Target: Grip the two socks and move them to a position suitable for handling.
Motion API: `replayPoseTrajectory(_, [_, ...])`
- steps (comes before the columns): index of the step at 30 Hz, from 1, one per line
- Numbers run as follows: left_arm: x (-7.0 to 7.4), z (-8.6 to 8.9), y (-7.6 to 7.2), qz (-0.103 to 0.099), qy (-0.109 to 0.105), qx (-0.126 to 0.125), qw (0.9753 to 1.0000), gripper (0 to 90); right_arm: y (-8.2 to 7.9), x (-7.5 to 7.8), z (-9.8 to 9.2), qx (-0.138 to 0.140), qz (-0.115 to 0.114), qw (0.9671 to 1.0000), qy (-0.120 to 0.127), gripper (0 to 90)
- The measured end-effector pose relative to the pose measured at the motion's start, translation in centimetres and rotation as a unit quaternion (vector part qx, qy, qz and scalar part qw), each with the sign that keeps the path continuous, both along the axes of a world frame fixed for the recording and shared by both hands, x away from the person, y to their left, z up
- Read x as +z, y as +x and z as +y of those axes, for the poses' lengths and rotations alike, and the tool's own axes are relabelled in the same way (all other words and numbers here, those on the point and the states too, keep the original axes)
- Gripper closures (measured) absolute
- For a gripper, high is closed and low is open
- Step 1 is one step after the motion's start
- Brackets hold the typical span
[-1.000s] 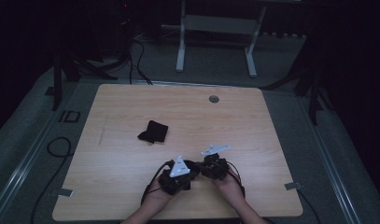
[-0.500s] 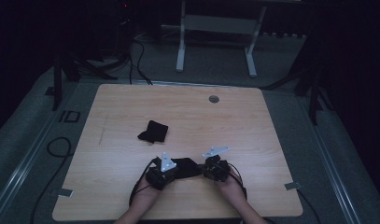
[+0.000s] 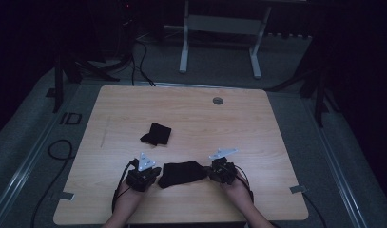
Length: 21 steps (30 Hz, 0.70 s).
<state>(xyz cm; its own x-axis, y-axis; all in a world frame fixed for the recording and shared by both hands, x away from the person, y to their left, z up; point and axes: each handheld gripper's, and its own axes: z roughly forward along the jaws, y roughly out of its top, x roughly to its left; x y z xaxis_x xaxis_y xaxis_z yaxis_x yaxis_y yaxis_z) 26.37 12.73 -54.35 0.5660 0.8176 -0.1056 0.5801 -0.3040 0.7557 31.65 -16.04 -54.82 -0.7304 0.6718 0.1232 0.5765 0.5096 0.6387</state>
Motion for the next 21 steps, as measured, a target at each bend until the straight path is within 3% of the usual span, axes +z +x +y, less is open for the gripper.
replayPoseTrajectory(3, [1.2,-1.7,-0.4,-0.002,-0.031,-0.029,0.9991,74.9,0.0,0.0,0.0,0.001,0.003,1.0,0.003,86.5])
replayPoseTrajectory(5, [1.3,-3.3,-0.3,0.013,-0.039,-0.052,0.9978,61.4,0.0,0.0,0.1,0.003,0.003,1.0,0.007,84.8])
replayPoseTrajectory(6, [1.1,-4.1,0.0,0.022,-0.039,-0.062,0.997,61.4,0.0,0.0,0.1,0.003,0.003,1.0,0.007,84.8])
replayPoseTrajectory(7, [0.9,-4.9,0.2,0.026,-0.037,-0.063,0.997,61.2,0.1,0.0,0.0,0.002,0.004,0.9999,0.009,81.3])
replayPoseTrajectory(9, [0.3,-6.0,0.8,0.04,-0.033,-0.066,0.9964,57.6,0.3,0.2,0.0,0.002,0.008,0.9998,0.02,65.1])
replayPoseTrajectory(11, [-0.1,-6.9,1.2,0.044,-0.032,-0.065,0.9964,57.2,0.4,0.4,0.1,0.002,0.016,0.9992,0.036,58.8])
replayPoseTrajectory(12, [-0.3,-7.3,1.4,0.049,-0.031,-0.065,0.9962,53.0,0.7,0.4,0.4,0.004,0.018,0.9994,0.029,55.8])
replayPoseTrajectory(15, [-0.9,-8.7,2.1,0.047,-0.007,-0.063,0.9969,53.0,0.8,0.0,0.7,0.007,0.016,0.9997,0.019,62.0])
replayPoseTrajectory(16, [-1.0,-8.8,2.2,0.046,-0.003,-0.06,0.9971,52.9,0.8,-0.2,1.0,0.009,0.014,0.9998,0.006,74.2])
replayPoseTrajectory(18, [-1.4,-8.9,2.6,0.046,0.004,-0.055,0.9975,53.0,0.6,-0.3,1.1,0.004,-0.001,1.0,-0.002,83.3])
replayPoseTrajectory(21, [-1.7,-8.9,2.6,0.029,0.022,-0.048,0.9982,58.2,0.4,-0.3,1.0,0.009,-0.003,0.9999,-0.007,85.6])
